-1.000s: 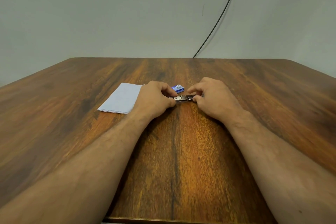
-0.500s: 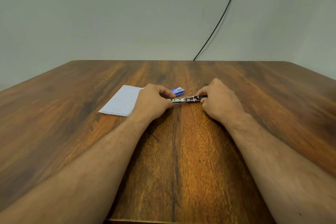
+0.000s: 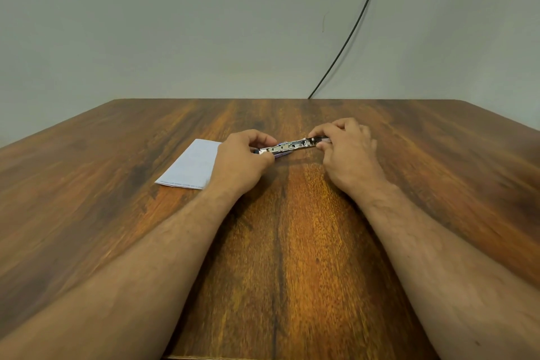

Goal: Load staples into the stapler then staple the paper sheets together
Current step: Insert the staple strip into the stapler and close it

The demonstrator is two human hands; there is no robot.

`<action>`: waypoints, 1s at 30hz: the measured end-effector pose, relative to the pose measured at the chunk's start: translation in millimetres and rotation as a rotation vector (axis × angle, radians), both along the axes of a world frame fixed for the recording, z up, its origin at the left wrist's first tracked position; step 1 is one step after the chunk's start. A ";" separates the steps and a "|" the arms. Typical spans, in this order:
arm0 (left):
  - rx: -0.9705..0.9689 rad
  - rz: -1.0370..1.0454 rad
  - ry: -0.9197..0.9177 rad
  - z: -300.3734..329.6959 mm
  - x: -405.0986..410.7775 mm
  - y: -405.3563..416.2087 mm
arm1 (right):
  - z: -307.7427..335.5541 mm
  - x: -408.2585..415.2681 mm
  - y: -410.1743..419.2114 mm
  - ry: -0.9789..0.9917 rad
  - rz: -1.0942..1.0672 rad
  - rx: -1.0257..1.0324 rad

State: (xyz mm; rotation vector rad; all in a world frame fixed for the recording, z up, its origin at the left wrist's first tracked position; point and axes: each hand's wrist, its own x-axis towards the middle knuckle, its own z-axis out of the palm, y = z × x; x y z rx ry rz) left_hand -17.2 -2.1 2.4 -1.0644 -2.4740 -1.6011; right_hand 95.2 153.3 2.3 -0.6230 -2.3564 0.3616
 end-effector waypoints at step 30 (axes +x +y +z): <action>0.286 -0.116 -0.310 -0.8 -5.5 2.8 | 8.2 -0.2 -6.0 0.594 0.348 -0.696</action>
